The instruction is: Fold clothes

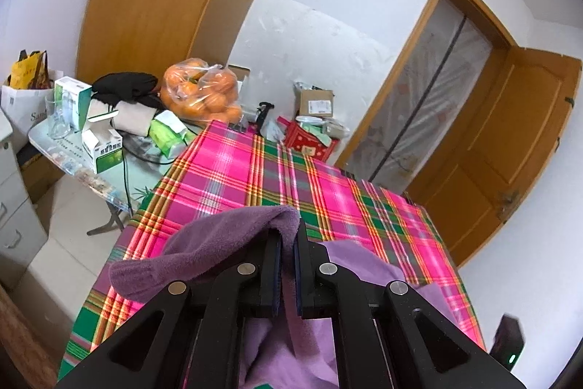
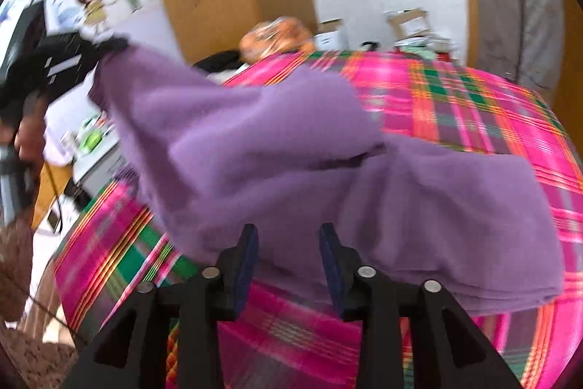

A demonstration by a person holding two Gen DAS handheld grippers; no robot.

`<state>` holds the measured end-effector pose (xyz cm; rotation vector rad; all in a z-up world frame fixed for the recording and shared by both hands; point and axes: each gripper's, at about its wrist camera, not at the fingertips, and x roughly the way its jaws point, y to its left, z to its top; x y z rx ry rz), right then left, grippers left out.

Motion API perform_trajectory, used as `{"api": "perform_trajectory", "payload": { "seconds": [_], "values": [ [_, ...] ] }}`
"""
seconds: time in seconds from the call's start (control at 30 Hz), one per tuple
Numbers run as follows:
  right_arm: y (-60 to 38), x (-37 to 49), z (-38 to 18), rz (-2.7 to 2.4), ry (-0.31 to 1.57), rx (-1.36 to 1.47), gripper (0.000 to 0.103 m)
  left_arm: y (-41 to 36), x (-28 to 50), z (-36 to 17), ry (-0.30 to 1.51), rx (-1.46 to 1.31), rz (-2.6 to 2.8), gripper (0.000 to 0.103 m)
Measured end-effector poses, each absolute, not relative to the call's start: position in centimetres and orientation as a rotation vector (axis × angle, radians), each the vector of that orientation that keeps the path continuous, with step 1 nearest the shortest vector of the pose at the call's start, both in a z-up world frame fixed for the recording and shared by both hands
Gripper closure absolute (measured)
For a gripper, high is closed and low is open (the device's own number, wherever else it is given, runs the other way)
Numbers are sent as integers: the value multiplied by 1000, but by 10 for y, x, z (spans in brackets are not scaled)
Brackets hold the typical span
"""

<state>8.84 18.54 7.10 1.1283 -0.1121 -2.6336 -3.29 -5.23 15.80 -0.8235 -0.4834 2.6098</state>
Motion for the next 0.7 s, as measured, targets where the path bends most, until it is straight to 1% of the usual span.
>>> {"api": "perform_trajectory", "payload": {
  "seconds": [0.07, 0.17, 0.37, 0.5, 0.57, 0.63, 0.67, 0.7],
  "values": [
    [175, 89, 69, -2613, -52, 1126, 65, -54, -36, 160, -484, -814, 2616, 98],
    [159, 89, 65, -2599, 34, 1127, 61, -58, -42, 162, -501, -806, 2616, 98],
    [148, 78, 55, -2669, 141, 1193, 59, -63, -50, 161, -540, -815, 2612, 98],
    [150, 68, 50, -2694, 151, 1218, 59, -69, -55, 160, -551, -811, 2628, 98],
    [154, 69, 50, -2747, 186, 1224, 59, -73, -57, 159, -562, -817, 2632, 98],
    [158, 67, 50, -2773, 163, 1242, 60, -77, -59, 157, -566, -821, 2638, 98],
    [162, 65, 51, -2787, 137, 1255, 63, -78, -60, 157, -570, -823, 2640, 98],
    [166, 63, 52, -2797, 104, 1255, 69, -80, -61, 156, -576, -825, 2640, 98]
  ]
}}
